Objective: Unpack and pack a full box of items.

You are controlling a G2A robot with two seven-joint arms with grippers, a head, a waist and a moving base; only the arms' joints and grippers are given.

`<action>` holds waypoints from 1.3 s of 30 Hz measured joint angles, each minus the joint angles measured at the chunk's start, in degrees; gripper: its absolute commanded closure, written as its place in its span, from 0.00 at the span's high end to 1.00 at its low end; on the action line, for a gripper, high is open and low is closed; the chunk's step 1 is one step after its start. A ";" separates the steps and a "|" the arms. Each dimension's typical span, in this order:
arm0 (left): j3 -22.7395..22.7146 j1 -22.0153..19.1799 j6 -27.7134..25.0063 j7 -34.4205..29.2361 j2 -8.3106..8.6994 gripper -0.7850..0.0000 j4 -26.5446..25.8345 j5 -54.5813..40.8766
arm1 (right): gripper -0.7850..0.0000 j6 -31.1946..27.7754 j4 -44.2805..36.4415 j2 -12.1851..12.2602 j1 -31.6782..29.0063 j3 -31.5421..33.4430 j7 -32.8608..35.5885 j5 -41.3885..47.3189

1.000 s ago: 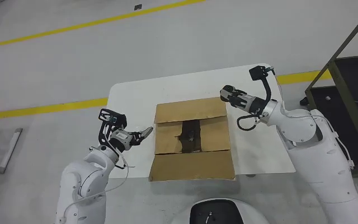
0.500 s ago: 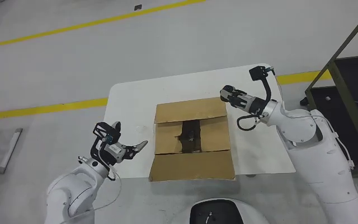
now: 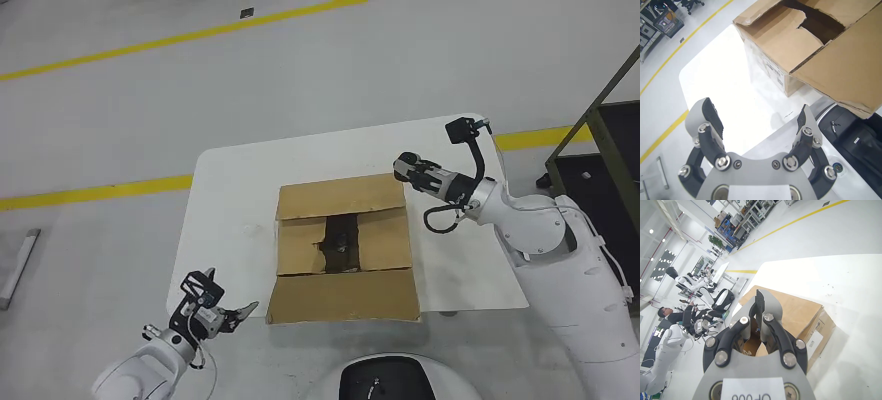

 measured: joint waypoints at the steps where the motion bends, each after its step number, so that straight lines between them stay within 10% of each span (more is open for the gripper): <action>1: 0.26 0.08 0.03 -0.01 0.02 1.00 -0.03 -0.17 | 0.00 0.00 0.00 0.00 0.00 0.00 0.00 0.00; 39: 9.15 -6.36 0.31 1.34 1.32 1.00 -2.94 -2.00 | 0.00 0.00 0.00 0.00 0.00 0.00 0.00 0.00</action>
